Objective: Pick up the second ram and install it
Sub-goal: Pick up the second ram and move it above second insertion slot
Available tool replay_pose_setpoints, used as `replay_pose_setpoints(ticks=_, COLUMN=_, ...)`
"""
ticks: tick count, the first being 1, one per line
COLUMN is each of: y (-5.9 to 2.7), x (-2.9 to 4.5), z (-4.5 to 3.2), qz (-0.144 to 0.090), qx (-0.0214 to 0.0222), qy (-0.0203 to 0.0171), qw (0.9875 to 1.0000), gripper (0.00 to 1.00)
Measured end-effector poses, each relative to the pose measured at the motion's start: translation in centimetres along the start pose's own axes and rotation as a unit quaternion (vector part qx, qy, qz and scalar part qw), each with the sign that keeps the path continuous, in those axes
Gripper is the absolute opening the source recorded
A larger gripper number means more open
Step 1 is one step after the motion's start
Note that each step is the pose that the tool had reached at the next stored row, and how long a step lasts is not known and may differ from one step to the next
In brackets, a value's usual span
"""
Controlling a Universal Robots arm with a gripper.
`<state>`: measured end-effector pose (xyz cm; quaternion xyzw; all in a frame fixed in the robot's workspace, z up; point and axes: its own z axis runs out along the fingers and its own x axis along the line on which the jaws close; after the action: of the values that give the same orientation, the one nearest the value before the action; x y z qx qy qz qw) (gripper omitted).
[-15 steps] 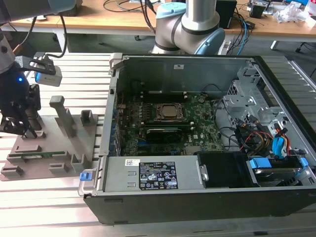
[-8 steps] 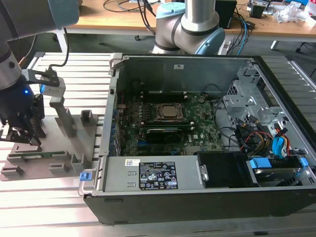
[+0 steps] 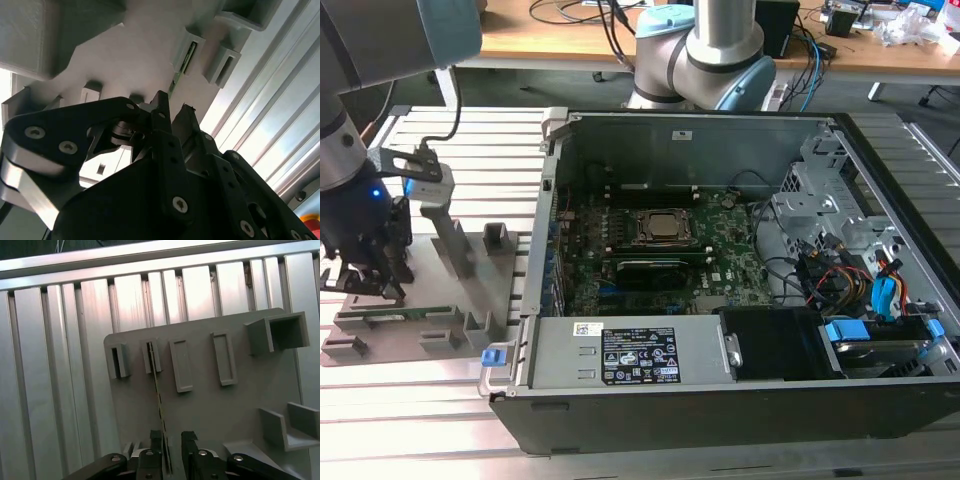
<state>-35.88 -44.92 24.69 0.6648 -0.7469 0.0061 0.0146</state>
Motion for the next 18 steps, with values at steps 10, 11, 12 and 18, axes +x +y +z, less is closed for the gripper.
replay_pose_setpoints(ticks=10, y=0.9, x=0.59, z=2.61, qz=-0.003, qx=-0.0002, qy=-0.0019, qw=1.0, gripper=0.3)
replay_pose_setpoints(ticks=11, y=0.97, x=0.66, z=3.12, qz=-0.004, qx=-0.0002, qy=-0.0018, qw=1.0, gripper=0.3)
replay_pose_setpoints(ticks=12, y=0.99, x=0.71, z=3.48, qz=-0.004, qx=-0.0001, qy=-0.0019, qw=1.0, gripper=0.3)
replay_pose_setpoints(ticks=18, y=1.01, x=0.82, z=4.57, qz=-0.008, qx=-0.0006, qy=-0.0072, qw=0.9999, gripper=0.3)
